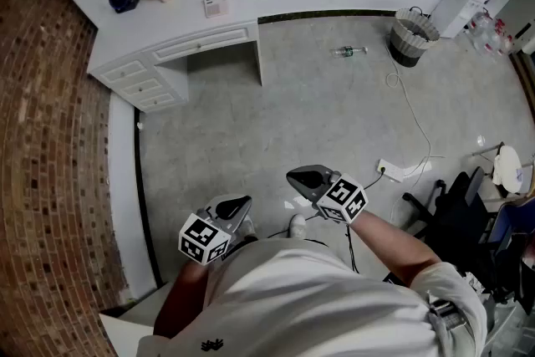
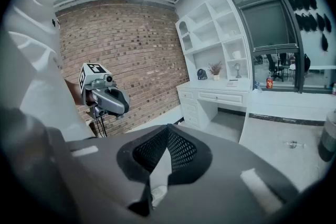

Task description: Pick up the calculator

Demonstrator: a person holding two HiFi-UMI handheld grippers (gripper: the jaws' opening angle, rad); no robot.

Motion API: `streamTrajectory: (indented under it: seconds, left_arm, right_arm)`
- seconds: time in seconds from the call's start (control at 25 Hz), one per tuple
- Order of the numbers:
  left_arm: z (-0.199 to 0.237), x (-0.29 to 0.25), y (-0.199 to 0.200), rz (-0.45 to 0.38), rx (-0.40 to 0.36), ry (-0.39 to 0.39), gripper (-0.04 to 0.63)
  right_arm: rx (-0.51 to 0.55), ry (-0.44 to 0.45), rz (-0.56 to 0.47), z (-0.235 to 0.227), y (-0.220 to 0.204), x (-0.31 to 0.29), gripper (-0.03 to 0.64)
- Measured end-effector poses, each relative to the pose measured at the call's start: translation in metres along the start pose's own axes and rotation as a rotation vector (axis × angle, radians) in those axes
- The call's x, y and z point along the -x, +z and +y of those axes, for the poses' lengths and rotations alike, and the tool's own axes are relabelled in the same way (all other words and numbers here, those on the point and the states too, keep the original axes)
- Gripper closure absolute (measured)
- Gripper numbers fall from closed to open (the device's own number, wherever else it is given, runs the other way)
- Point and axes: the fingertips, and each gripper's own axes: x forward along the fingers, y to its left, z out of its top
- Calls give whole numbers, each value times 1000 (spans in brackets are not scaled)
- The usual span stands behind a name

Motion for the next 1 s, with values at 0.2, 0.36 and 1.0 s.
streamTrajectory:
  seconds: [0.2,0.36,1.0]
  left_arm:
    - [33,27,-7,-25,-11,-23,591]
    - [68,60,-16,-51,-5,-8,591]
    - [214,113,0,-133,53,-44,349]
  right_arm:
    - [1,-10,18,11,16,-42,607]
    - [12,9,41,27,27,-88,607]
    - [-16,33,70,34,61,-200,604]
